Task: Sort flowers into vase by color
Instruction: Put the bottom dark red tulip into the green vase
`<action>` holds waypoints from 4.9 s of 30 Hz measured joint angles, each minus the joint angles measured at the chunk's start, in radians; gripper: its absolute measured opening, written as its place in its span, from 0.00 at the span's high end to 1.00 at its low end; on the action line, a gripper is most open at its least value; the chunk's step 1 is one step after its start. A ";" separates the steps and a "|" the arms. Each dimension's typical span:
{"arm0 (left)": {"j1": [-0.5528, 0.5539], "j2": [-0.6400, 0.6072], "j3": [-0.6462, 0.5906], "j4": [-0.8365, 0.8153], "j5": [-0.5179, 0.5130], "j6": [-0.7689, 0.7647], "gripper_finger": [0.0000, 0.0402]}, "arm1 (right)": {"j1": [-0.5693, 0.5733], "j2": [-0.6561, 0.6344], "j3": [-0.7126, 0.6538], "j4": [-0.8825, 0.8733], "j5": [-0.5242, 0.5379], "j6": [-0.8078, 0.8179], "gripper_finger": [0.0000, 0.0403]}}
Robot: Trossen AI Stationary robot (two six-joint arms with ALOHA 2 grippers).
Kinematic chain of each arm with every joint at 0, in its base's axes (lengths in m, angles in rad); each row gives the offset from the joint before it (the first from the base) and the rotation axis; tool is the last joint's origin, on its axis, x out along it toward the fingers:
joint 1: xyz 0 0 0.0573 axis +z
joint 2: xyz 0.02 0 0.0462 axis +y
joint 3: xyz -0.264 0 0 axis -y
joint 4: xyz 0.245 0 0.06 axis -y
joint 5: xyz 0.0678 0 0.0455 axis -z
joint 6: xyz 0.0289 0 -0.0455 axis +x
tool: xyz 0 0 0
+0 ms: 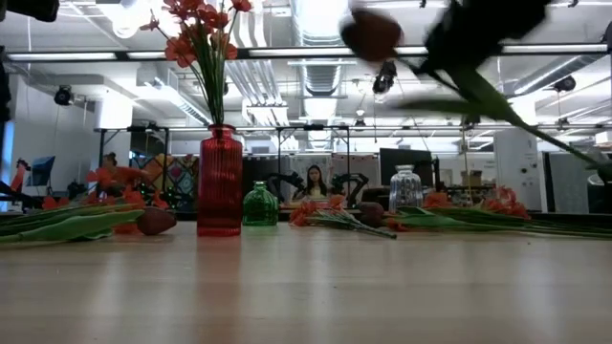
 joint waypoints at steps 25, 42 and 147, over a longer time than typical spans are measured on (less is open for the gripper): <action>-0.006 0.090 -0.001 0.029 -0.118 -0.015 0.38 | -0.332 -0.104 -0.138 0.983 -0.327 -0.509 0.97; -0.007 0.097 -0.001 0.021 -0.109 -0.010 0.38 | -0.537 0.022 -0.139 1.397 -0.412 -0.505 0.97; -0.006 0.097 -0.002 -0.073 -0.128 -0.022 0.38 | -0.888 0.478 0.246 1.523 -0.370 -0.279 0.97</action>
